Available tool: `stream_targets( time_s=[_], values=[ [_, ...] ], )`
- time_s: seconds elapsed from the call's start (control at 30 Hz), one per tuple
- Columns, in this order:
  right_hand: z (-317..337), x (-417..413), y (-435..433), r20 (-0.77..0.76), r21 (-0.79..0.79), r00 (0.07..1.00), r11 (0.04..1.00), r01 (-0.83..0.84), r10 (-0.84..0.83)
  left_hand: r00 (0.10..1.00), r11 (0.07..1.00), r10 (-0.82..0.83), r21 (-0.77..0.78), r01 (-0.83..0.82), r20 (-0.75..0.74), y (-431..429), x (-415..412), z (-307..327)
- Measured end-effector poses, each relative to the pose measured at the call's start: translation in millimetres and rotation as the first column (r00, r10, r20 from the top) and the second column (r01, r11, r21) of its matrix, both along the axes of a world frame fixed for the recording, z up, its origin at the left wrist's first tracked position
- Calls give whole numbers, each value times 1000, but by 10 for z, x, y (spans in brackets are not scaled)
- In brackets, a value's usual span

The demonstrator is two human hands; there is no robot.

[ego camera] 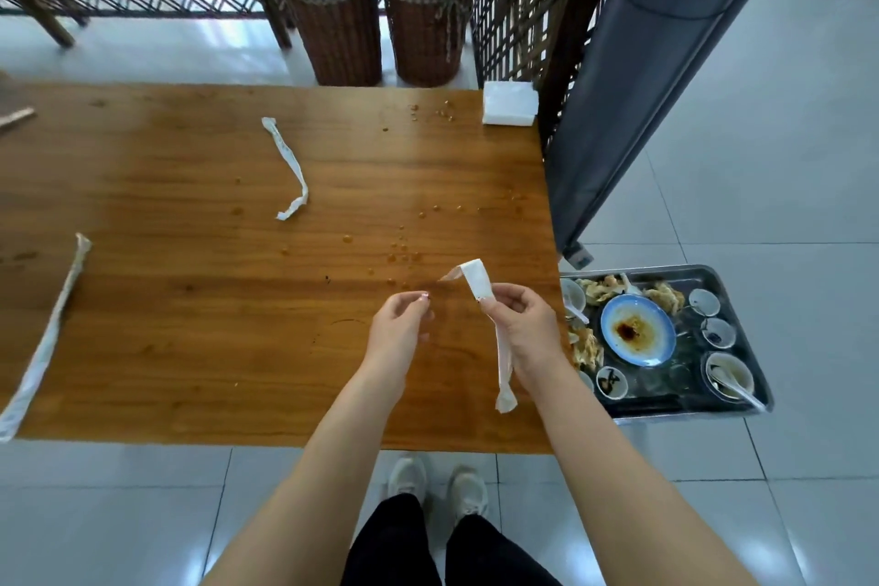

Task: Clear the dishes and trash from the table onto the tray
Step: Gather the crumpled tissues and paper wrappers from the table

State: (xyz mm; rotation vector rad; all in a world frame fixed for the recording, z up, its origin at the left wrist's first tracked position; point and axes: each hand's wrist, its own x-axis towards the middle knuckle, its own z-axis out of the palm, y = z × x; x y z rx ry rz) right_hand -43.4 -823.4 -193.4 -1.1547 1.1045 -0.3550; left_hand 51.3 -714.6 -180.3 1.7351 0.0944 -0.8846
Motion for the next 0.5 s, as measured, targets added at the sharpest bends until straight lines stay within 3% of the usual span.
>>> stream_targets(
  time_s=[0.17,0.33,0.5],
  values=[
    [180,94,30,66,43,998,999,-15,13,997,997,75,-16,-75,-3,120,-21,80],
    [474,262,64,167,293,983,956,23,-75,988,987,153,-43,-152,26,240,-3,195],
    [671,401,122,192,271,981,962,-15,-38,969,969,237,-88,-231,65,376,115,321]
  ],
)
